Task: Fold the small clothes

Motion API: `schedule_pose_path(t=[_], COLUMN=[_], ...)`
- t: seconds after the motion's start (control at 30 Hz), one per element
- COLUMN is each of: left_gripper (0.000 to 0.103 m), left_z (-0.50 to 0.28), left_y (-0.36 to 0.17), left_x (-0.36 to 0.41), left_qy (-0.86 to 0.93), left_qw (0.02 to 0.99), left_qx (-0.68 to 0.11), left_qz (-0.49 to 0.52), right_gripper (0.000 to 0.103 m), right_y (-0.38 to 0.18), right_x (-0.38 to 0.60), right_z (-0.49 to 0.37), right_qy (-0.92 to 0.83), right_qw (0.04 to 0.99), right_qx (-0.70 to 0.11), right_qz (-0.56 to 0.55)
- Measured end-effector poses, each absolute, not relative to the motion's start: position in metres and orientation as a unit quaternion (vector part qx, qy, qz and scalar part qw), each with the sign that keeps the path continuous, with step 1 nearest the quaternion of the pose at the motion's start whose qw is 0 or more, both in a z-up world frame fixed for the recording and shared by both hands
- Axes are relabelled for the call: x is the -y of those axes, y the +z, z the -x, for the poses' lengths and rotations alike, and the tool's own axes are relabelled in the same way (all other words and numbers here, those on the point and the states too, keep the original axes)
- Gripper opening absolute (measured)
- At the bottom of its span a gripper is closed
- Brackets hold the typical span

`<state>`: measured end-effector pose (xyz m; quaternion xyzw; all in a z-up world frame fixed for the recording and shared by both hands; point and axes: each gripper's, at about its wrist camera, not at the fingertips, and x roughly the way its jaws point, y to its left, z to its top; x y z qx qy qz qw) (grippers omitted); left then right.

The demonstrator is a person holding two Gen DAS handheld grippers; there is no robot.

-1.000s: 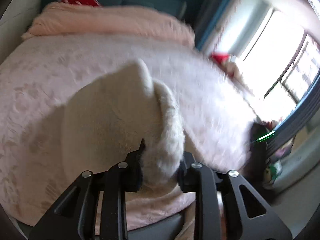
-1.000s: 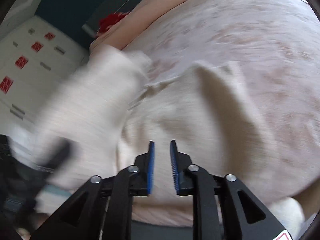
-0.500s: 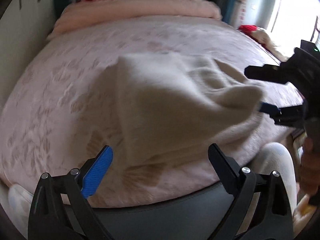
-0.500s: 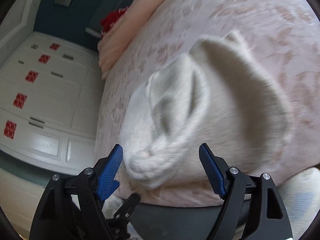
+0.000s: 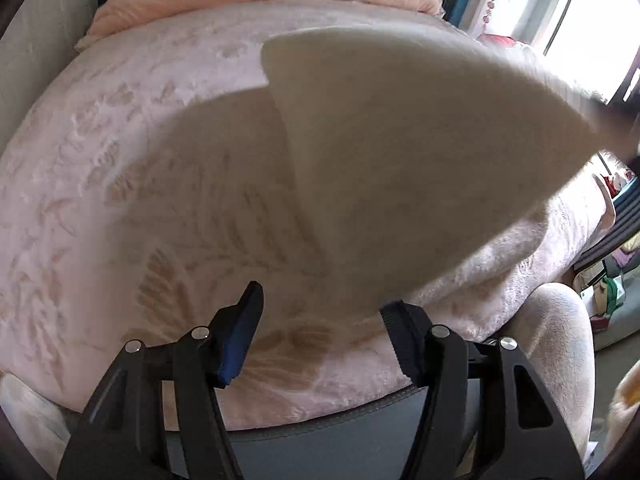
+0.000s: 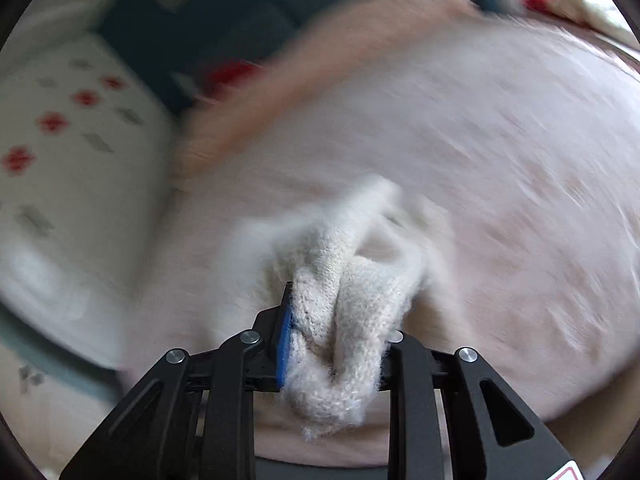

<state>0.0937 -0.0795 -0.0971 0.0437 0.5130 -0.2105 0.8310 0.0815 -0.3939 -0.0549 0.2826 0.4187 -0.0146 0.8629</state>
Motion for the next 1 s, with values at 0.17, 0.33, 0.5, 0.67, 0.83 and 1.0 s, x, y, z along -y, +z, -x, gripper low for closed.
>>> schedule_pose_path(t=[0.17,0.33,0.5,0.67,0.83,1.0], left_gripper=[0.054,0.054,0.056,0.06,0.061,0.065], left_z=[-0.098,-0.095,-0.076,-0.077,-0.084,-0.088], left_y=[-0.109,-0.096,-0.063,-0.05,-0.044,-0.032], left_x=[0.084,0.077,0.078,0.077,0.064,0.053], left_qy=[-0.2,-0.192,-0.206,-0.195,-0.181,-0.186], left_qw=[0.825,0.832,0.851,0.862,0.861,0.86], left_qx=[-0.526,-0.518,-0.477,-0.461,-0.471,-0.474], left_qz=[-0.042,-0.04,-0.073,-0.079,-0.058,-0.031], right_gripper=[0.027,0.041,0.048,0.038,0.013,0.007], right_y=[-0.113,-0.073,-0.013,0.011,-0.057,-0.103], right_x=[0.411,0.399,0.375,0.339,0.29,0.323], right_z=[-0.069,-0.06,-0.046,-0.076,-0.135,-0.138], right_qy=[-0.018,-0.039,-0.057,0.064,0.094,0.097], right_qw=[0.823,0.854,0.906,0.907,0.876,0.842], right_qx=[-0.444,-0.427,-0.369,-0.35,-0.453,-0.486], right_qz=[-0.355,-0.293,-0.198,-0.226,-0.139,-0.213])
